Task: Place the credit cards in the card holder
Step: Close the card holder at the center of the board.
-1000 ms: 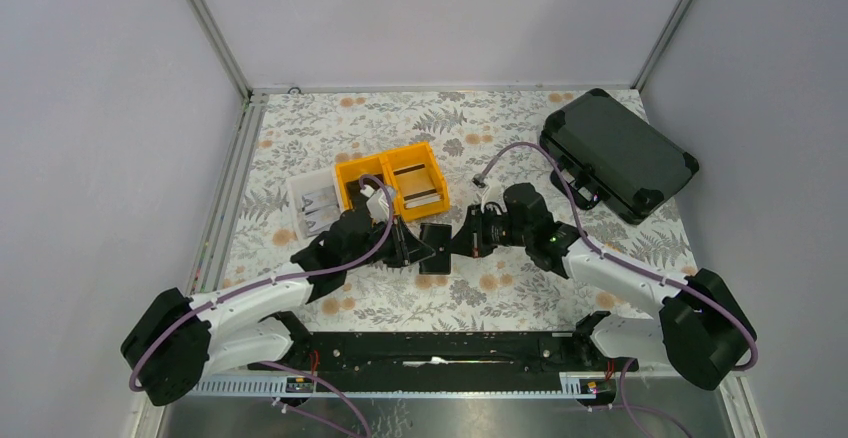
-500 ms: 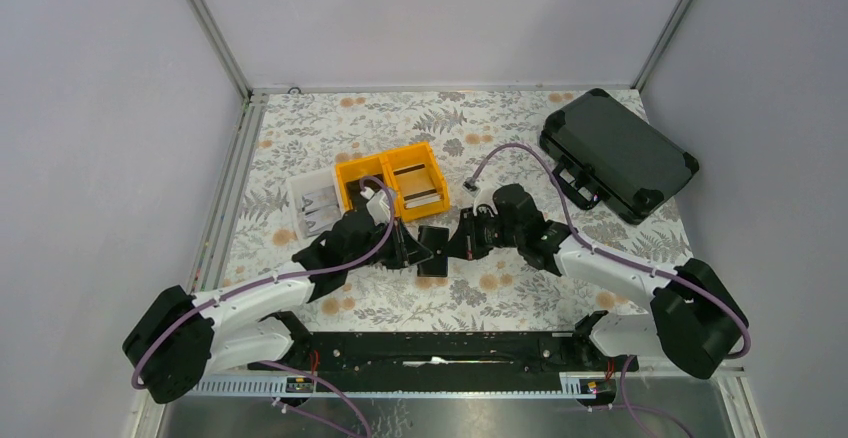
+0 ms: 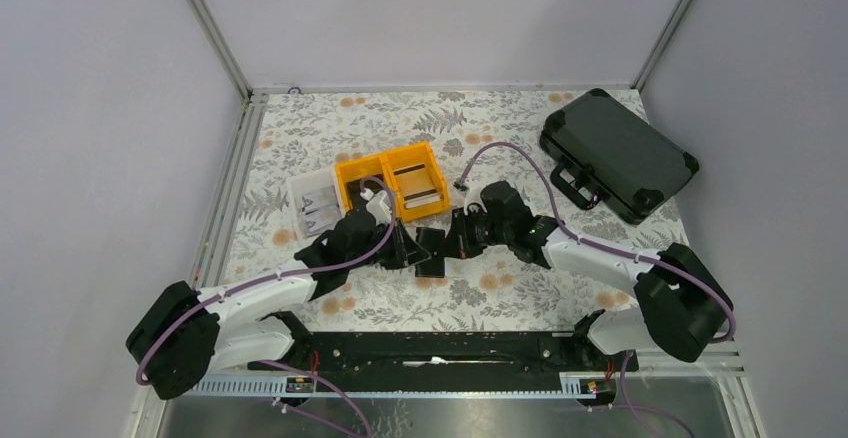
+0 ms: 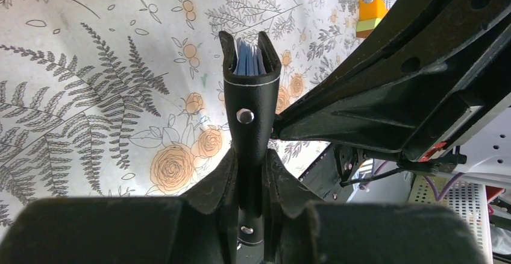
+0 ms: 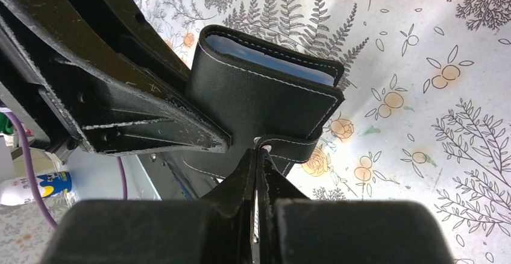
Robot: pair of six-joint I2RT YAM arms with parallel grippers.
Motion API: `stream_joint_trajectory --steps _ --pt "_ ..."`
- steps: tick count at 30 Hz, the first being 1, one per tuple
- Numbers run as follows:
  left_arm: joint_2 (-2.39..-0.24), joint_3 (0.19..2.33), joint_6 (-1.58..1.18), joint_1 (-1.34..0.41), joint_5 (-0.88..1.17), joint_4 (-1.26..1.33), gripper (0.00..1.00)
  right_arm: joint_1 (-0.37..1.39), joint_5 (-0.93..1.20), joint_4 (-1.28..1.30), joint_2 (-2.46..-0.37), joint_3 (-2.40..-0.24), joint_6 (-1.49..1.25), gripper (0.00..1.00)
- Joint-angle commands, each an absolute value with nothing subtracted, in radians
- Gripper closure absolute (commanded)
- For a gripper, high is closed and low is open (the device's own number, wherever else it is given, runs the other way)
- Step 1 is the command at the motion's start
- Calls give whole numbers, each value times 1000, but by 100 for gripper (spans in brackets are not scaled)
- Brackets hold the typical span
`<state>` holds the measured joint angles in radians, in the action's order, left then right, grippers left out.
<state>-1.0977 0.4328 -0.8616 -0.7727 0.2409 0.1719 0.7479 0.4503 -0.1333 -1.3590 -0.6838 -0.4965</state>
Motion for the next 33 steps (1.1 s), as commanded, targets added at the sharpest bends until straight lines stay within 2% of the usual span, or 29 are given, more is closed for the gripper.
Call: stream_joint_trajectory --steps 1,33 --pt "-1097 490 -889 -785 319 372 100 798 480 -200 -1395 -754 -488 100" --pt "-1099 428 -947 -784 378 548 100 888 586 -436 -1646 -802 -554 100"
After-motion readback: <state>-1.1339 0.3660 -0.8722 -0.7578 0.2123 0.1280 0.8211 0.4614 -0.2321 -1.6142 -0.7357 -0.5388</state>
